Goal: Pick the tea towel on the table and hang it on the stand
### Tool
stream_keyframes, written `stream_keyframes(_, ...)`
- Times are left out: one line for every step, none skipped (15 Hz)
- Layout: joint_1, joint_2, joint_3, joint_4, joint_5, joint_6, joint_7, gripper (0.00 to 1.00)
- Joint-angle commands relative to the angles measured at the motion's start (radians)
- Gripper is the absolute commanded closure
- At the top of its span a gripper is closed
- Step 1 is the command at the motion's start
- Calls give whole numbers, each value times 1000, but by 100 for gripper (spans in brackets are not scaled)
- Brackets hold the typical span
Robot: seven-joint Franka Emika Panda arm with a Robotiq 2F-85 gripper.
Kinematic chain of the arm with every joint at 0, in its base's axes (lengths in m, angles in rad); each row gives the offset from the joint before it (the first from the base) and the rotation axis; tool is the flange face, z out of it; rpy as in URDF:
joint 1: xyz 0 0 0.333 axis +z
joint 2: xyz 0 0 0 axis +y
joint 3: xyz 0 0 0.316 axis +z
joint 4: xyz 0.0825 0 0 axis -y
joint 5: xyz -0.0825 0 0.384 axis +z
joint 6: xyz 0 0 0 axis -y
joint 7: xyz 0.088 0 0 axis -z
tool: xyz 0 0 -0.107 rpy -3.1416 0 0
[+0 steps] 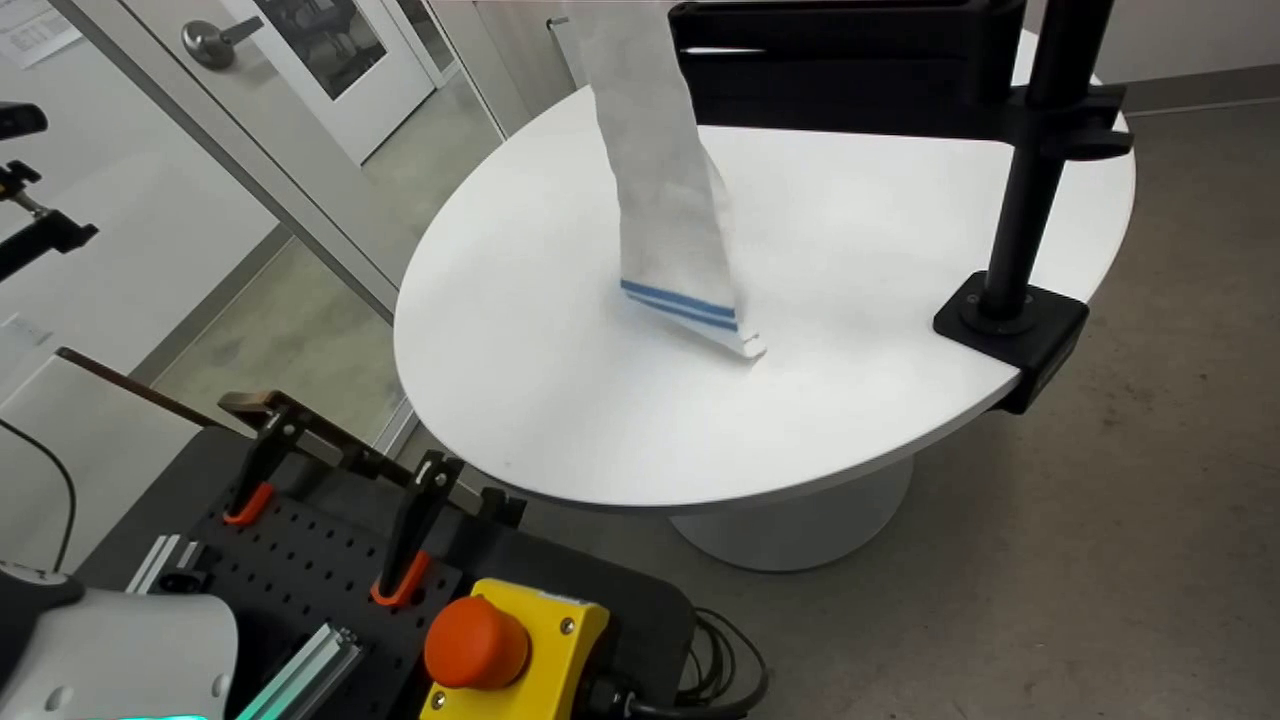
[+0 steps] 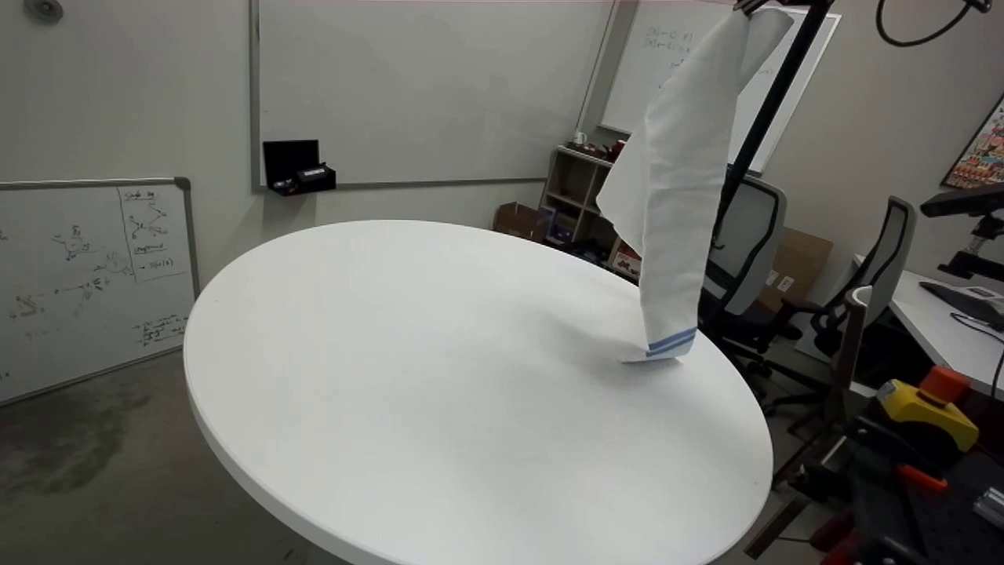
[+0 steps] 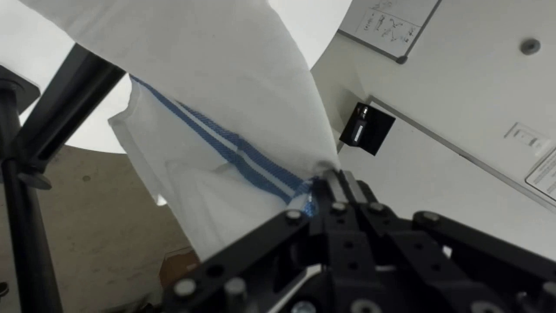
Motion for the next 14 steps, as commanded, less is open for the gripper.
stream_keyframes(-13,48,-11,107,59,-3,0,100)
stream_keyframes(-19,67,-17,136,65,-7,5,100)
stream_keyframes(-25,82,-20,157,69,-6,9,100)
stream_keyframes(-35,108,-23,177,65,-9,17,100)
stream_keyframes(-44,129,-25,192,61,-11,24,100)
stream_keyframes(-55,169,-27,207,54,-10,35,100)
stream_keyframes(-64,192,-27,219,52,-12,44,100)
stream_keyframes(-75,241,-31,240,49,-16,60,100)
stream_keyframes(-84,273,-31,254,46,-15,75,100)
stream_keyframes(-94,325,-31,278,43,-11,98,100)
stream_keyframes(-101,358,-30,295,40,-12,118,100)
stream_keyframes(-106,395,-30,314,41,-8,137,100)
stream_keyframes(-108,433,-28,341,45,-9,153,100)
stream_keyframes(-109,470,-27,367,49,-2,169,100)
